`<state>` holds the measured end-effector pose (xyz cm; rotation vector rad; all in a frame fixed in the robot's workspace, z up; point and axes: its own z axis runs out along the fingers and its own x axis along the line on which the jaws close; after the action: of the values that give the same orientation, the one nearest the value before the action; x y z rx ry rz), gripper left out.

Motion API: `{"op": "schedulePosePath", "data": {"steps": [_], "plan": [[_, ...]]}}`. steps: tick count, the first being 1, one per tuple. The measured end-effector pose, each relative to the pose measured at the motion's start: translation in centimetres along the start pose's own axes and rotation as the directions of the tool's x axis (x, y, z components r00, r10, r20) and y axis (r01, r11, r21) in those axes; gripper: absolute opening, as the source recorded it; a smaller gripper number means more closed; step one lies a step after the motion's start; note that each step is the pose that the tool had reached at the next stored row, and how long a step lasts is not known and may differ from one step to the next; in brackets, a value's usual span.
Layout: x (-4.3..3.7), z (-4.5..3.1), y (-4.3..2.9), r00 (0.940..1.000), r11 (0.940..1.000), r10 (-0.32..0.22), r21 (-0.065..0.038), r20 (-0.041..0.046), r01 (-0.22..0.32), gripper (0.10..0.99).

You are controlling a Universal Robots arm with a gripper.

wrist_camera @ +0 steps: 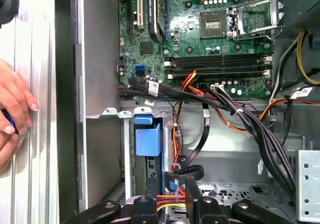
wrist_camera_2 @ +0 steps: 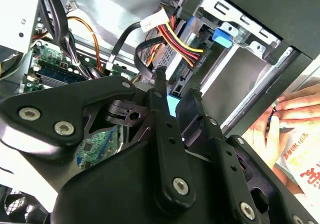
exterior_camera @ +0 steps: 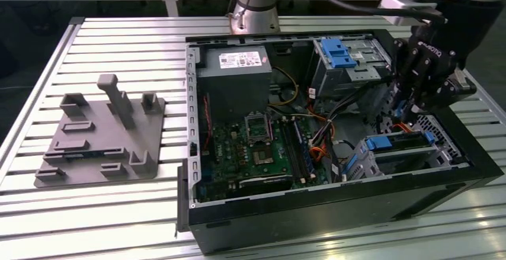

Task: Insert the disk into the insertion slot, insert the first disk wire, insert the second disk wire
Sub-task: 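Insert the second disk wire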

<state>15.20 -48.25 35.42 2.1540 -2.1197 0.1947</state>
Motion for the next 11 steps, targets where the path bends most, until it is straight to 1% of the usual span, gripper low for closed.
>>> {"op": "schedulePosePath", "data": {"steps": [1,2,6,11], "plan": [[-0.17,0.00,0.03,1.0000,1.0000,-0.001,0.002,-0.0040,0.001,0.357],[-0.31,-0.02,0.08,0.9999,1.0000,-0.002,0.003,-0.0102,0.002,0.357],[-0.78,0.09,0.23,0.9989,1.0000,-0.007,0.004,-0.0462,0.008,0.357],[-1.28,0.46,0.30,0.9973,0.9998,-0.016,0.006,-0.0711,0.016,0.357]]}}
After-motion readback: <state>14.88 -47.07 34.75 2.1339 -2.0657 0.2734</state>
